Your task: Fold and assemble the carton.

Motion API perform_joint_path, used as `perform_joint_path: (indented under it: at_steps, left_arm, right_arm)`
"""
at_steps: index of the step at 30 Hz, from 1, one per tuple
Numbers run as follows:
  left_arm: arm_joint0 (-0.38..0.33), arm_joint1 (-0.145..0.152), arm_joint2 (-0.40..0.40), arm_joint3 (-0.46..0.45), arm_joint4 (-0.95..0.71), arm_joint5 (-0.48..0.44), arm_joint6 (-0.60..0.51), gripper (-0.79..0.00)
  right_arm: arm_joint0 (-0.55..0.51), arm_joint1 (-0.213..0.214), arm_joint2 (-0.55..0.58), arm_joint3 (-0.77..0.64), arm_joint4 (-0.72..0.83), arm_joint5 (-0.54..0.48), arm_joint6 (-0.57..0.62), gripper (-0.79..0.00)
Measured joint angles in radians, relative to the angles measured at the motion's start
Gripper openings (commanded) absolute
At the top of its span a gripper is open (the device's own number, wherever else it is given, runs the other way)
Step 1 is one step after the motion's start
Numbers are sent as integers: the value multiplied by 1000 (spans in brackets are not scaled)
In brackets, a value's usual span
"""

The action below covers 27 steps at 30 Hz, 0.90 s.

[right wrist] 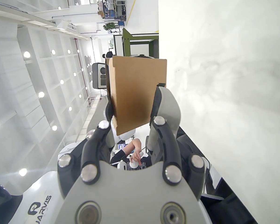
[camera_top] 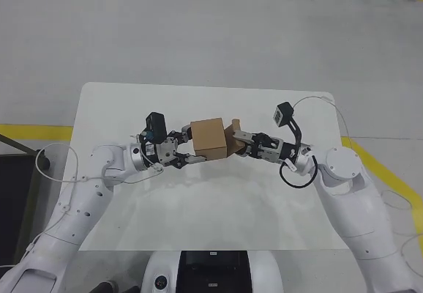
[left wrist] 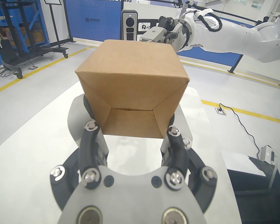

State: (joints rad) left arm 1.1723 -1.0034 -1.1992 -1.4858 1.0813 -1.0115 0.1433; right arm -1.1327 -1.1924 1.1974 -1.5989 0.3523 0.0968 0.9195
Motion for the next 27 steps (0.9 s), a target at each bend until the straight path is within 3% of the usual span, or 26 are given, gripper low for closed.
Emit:
perform_joint_path:
  at_steps: [27]
  left_arm:
    - [4,-5,0,3,24,2,19,-526]
  right_arm:
    - [-2,12,-14,-98,-118,87,-108,-520]
